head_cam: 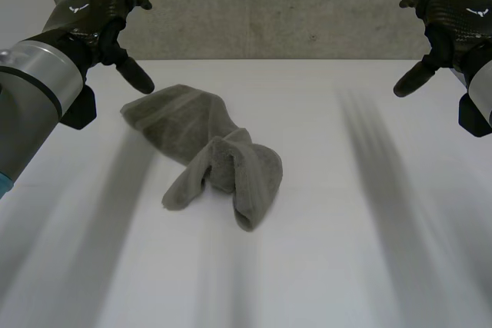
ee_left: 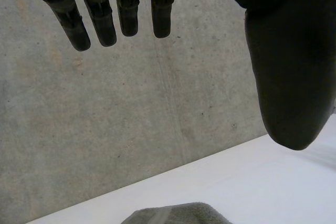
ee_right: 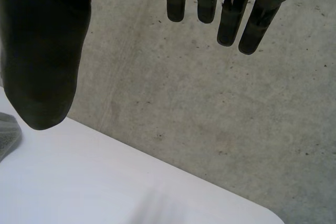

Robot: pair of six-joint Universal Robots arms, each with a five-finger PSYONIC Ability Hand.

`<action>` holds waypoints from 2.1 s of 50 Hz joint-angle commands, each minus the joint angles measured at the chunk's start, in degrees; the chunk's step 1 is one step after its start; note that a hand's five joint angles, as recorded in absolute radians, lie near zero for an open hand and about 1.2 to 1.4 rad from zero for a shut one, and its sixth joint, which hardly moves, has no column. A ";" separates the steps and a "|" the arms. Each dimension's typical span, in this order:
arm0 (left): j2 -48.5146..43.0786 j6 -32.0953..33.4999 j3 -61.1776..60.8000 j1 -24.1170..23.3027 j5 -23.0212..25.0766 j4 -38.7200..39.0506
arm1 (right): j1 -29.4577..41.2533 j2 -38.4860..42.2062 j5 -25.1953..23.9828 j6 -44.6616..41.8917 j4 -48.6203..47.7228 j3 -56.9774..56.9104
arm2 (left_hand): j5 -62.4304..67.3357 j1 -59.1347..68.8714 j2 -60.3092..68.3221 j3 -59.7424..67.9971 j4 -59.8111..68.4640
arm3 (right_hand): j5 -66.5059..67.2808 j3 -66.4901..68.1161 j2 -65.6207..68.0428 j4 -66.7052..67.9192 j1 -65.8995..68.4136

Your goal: Fold the towel.

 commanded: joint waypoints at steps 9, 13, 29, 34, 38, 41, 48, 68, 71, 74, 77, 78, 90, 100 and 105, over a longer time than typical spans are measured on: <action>-0.01 0.06 -0.27 -0.05 0.08 0.00 | 0.00 0.26 0.01 -0.02 0.01 -0.05 | -2.70 -3.93 -3.26 -3.35 -3.94 | -3.45 -3.84 -3.50 -4.59 -3.02; -0.01 0.23 -0.36 -0.14 0.17 0.00 | 0.00 0.34 -0.08 -0.02 0.01 0.04 | -2.70 -3.93 -3.26 -3.35 -3.94 | -3.45 -3.84 -3.50 -4.59 -3.02; 1.92 0.50 -4.49 0.13 11.40 10.55 | 7.73 11.66 -20.19 11.13 3.53 -0.31 | -2.70 -3.93 -3.26 -3.35 -3.94 | -3.45 -3.84 -3.50 -4.59 -3.02; 1.92 0.32 -4.67 0.30 14.75 10.81 | 13.95 20.44 -20.56 16.14 -0.68 -4.34 | -2.70 -3.93 -3.26 -3.35 -3.94 | -3.45 -3.84 -3.50 -4.59 -3.02; 1.92 0.32 -4.67 1.26 15.02 10.81 | 18.80 29.67 -19.51 17.29 -4.91 -9.00 | -2.70 -3.93 -3.26 -3.35 -3.94 | -0.60 -0.99 -0.65 -1.75 -0.17; 1.92 0.32 -4.67 1.53 15.02 10.81 | 19.60 32.34 -19.24 17.30 -5.09 -10.86 | -2.70 -3.93 -3.26 -3.35 -3.94 | 12.11 11.72 12.06 10.96 12.54; 1.92 0.23 -4.67 2.23 14.84 10.90 | 20.39 34.46 -19.15 17.30 -4.92 -16.84 | -2.70 -3.93 -3.26 -3.35 -3.94 | 66.55 66.16 66.50 65.41 66.98; 2.54 -0.03 -4.49 3.82 14.58 10.90 | -8.51 -8.09 -28.99 7.89 0.89 -1.27 | -2.87 -4.10 -3.43 -3.52 -4.11 | 66.55 66.16 66.50 65.41 66.98; 2.54 -0.03 -4.49 3.82 14.58 10.90 | -9.05 -8.36 -29.44 7.98 1.15 -3.13 | -2.87 -4.10 -3.43 -3.52 -4.11 | 66.55 66.16 66.50 65.41 66.98; 2.54 -0.03 -4.49 3.82 14.49 10.90 | -8.79 -8.62 -29.44 8.07 2.38 -5.94 | -2.87 -4.10 -3.43 -3.52 -4.11 | 66.55 66.16 66.50 65.41 66.98; 2.54 -0.03 -4.58 3.73 14.49 10.90 | -8.88 -8.09 -29.61 8.07 3.26 -7.96 | -2.87 -4.10 -3.43 -3.52 -4.11 | 66.55 66.16 66.50 65.41 66.98; 2.62 -0.03 -4.58 3.73 14.58 10.90 | -8.27 -7.49 -29.79 8.15 3.00 -8.48 | -2.87 -4.10 -3.43 -3.52 -4.11 | 66.55 66.16 66.50 65.41 66.98; 2.54 -0.03 -4.05 4.87 14.49 10.90 | 13.00 9.66 -24.70 8.24 3.52 -24.18 | -2.87 -4.10 -3.43 -3.52 -4.11 | 66.55 66.16 66.50 65.41 66.98; 2.71 -5.38 -3.97 7.07 14.67 10.90 | 11.87 -3.86 -23.27 27.19 -6.57 -29.69 | -2.70 -3.93 -3.27 -3.35 -3.94 | 66.55 66.16 66.50 65.41 66.98; 2.71 -6.71 -3.88 7.51 14.76 10.90 | 5.47 -5.98 -33.17 30.75 -7.90 -17.59 | -2.87 -4.10 -3.43 -3.52 -4.11 | 66.55 66.16 66.50 65.41 66.98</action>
